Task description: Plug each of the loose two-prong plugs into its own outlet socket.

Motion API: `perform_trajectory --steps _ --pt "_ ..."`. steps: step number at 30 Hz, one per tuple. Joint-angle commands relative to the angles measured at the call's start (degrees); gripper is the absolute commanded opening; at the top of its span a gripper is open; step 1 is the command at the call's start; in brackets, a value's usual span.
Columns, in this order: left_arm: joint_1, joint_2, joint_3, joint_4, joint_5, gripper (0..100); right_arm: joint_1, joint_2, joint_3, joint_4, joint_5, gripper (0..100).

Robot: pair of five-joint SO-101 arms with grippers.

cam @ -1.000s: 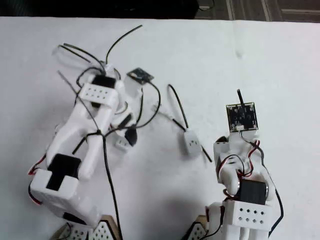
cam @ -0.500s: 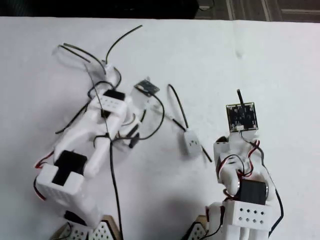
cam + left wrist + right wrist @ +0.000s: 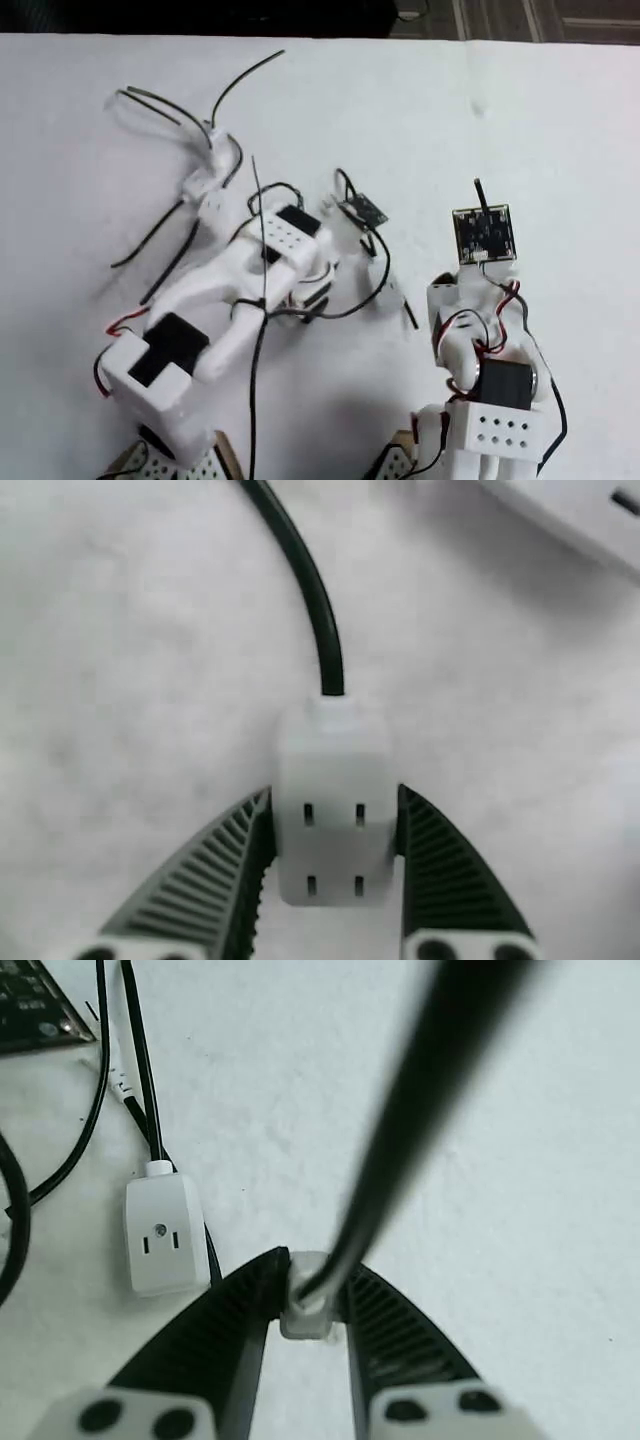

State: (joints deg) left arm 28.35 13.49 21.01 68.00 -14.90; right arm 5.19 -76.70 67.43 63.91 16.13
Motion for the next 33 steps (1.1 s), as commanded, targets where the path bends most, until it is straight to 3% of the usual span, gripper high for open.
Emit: perform_trajectory --steps 1,5,17,24,33 --pt "1.36 -0.40 -0.97 1.49 0.44 15 -0.04 -1.01 -0.53 -0.13 0.53 1.8" --pt "1.63 -3.82 -1.58 4.22 -1.32 22 -0.04 -1.01 -0.53 -0.13 0.53 1.8" --pt "0.13 -26.33 -0.79 8.35 -1.85 22 -0.04 -1.01 -0.53 -0.13 0.53 1.8" --pt "-6.20 -47.34 -0.62 8.35 -2.20 12 -0.40 -1.10 -0.97 -0.04 0.53 1.8" --pt "-23.08 -73.36 13.27 4.48 -2.29 2 -16.40 -0.66 -10.55 8.84 -2.55 1.8"
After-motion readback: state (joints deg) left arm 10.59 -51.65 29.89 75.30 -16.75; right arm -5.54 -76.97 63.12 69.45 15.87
